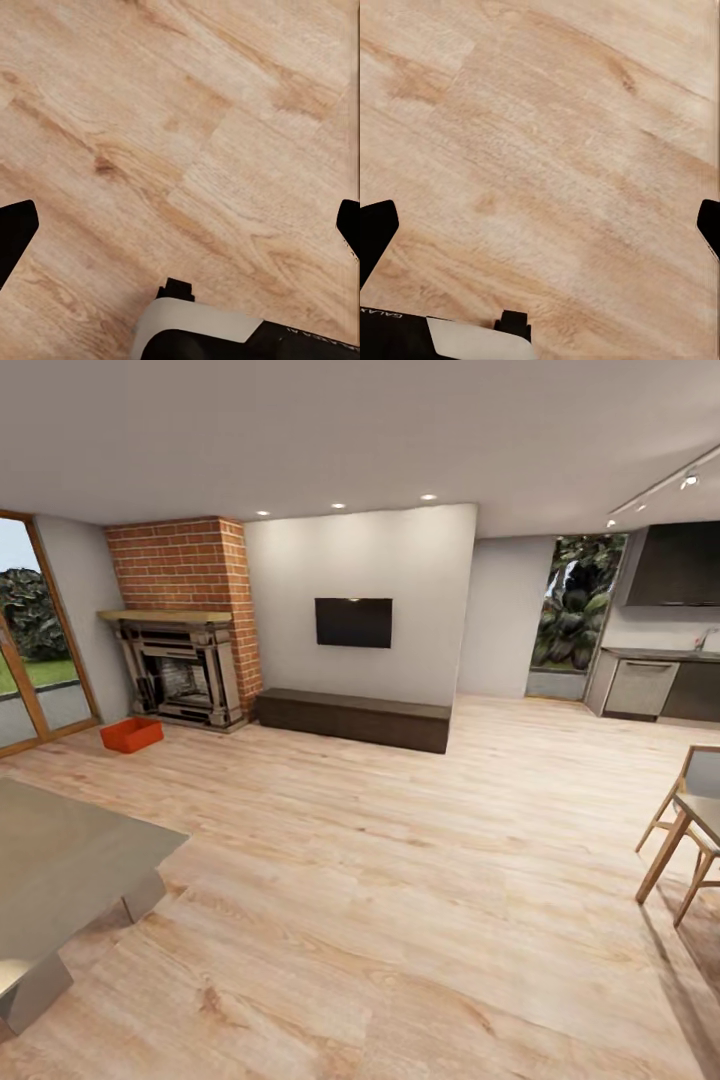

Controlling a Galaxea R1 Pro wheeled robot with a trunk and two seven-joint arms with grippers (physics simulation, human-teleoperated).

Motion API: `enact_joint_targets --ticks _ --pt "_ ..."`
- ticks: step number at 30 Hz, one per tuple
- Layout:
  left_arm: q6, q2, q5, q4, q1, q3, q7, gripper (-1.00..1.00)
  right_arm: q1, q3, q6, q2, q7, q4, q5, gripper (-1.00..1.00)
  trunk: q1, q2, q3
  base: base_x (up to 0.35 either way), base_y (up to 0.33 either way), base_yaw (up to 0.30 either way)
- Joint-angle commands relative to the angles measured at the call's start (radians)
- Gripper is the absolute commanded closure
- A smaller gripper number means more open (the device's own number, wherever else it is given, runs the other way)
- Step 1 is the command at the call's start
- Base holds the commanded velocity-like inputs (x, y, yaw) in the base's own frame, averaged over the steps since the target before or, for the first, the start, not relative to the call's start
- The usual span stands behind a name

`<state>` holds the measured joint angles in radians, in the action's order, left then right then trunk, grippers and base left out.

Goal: Move the two storage containers from the living room to the garage. In the garage, place one container on the floor and stack the other container on top of it (either order is fine).

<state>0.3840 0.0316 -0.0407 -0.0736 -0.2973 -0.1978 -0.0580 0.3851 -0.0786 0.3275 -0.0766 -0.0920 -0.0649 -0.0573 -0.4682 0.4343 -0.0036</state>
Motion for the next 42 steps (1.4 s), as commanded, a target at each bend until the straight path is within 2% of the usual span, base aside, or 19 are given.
enact_joint_targets --ticks 1,42 --pt "0.007 0.0 -0.004 -0.005 -0.002 0.0 0.0 -1.0 0.001 -0.007 0.007 0.0 0.0 -0.004 -0.001 -1.0 -0.001 0.001 0.0 0.326 -0.1 0.0" --pt "0.009 0.002 -0.005 -0.005 -0.002 0.0 0.002 -1.0 0.001 -0.007 0.006 0.0 0.0 -0.004 -0.001 -1.0 -0.001 0.001 0.0 0.325 -0.084 0.0"
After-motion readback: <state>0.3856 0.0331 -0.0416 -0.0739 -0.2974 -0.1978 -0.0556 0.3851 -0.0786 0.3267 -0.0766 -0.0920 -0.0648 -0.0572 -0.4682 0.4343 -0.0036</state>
